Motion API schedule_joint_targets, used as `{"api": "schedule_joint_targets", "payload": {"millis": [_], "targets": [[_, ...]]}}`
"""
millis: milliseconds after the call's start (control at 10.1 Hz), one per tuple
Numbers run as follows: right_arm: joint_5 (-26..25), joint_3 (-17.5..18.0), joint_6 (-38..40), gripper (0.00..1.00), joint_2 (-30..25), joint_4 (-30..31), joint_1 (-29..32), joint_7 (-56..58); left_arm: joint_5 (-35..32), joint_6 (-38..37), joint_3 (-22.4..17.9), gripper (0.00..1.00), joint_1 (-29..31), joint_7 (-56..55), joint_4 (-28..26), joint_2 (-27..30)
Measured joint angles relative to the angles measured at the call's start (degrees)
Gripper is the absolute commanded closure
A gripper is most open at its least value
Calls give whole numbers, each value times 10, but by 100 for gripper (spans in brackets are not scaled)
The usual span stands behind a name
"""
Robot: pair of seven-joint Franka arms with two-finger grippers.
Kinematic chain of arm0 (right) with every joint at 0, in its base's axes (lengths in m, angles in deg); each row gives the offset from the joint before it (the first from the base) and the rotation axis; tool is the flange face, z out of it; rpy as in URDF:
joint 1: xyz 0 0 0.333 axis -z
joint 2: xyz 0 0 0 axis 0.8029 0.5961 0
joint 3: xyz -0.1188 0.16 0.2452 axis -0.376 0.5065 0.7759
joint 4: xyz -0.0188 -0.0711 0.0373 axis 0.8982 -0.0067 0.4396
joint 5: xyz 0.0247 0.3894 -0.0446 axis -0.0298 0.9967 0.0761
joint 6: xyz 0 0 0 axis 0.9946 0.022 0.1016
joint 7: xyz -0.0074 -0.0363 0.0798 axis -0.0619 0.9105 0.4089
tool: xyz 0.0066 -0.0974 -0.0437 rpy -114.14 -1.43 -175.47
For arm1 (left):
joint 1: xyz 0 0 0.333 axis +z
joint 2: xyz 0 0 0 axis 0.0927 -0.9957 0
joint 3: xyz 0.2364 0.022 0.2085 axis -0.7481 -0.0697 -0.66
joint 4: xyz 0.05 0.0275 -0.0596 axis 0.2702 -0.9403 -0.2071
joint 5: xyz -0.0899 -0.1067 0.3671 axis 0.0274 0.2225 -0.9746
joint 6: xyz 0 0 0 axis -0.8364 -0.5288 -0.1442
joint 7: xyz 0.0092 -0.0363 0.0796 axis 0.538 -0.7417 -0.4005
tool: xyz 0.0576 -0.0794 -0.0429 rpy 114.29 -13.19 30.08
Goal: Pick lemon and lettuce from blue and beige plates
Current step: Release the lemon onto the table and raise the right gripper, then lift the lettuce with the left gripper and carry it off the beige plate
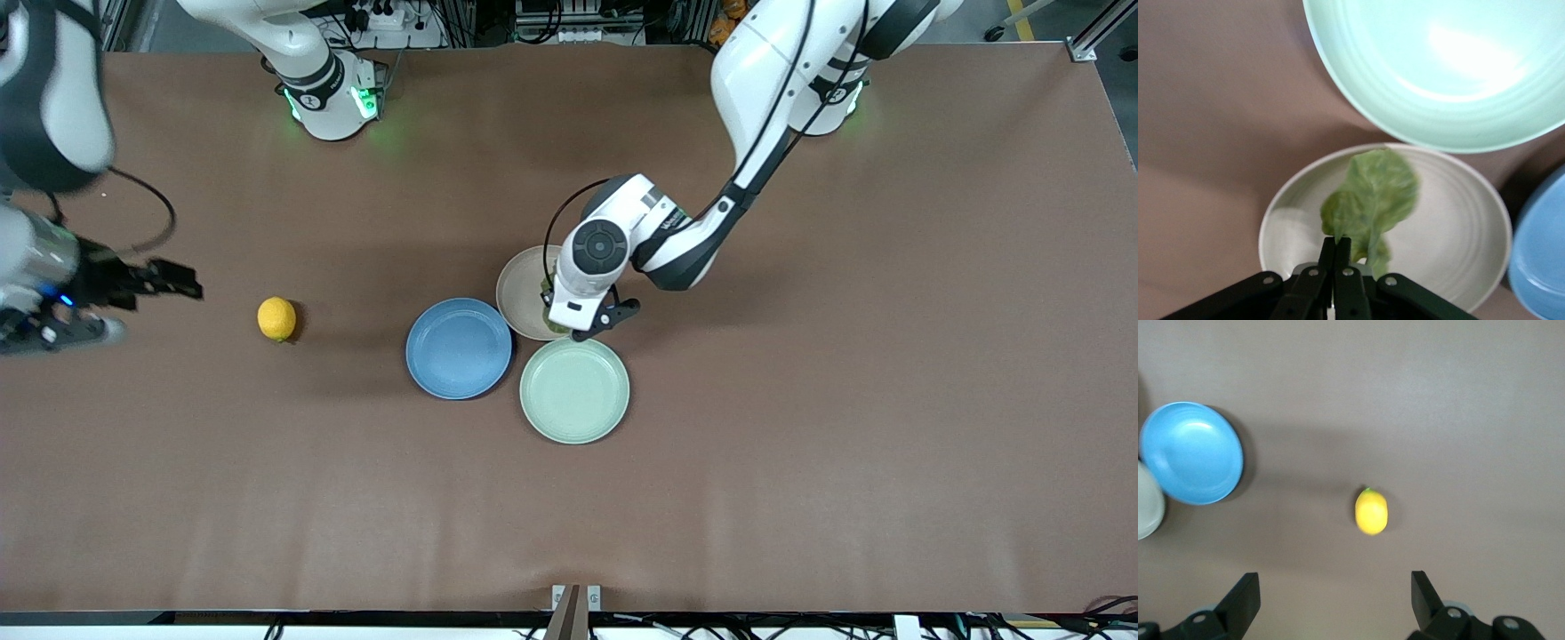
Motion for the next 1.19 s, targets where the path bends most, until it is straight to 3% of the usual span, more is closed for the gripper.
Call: {"api": "schedule_joint_targets", "payload": {"millis": [198,395,494,1185], "targets": [[0,48,58,0,-20,-45,38,-5,-1,-7,0,100,14,18,1,25],[-14,132,84,0,-46,-50,111,-5,-1,-7,-1,100,29,65,2,42],[-18,149,90,0,-53,-48,127,-5,-1,-7,-2,100,40,93,3,49],[-70,167,88,0,-60,-31,129,-1,-1,-7,-3,100,78,142,18,78]]}}
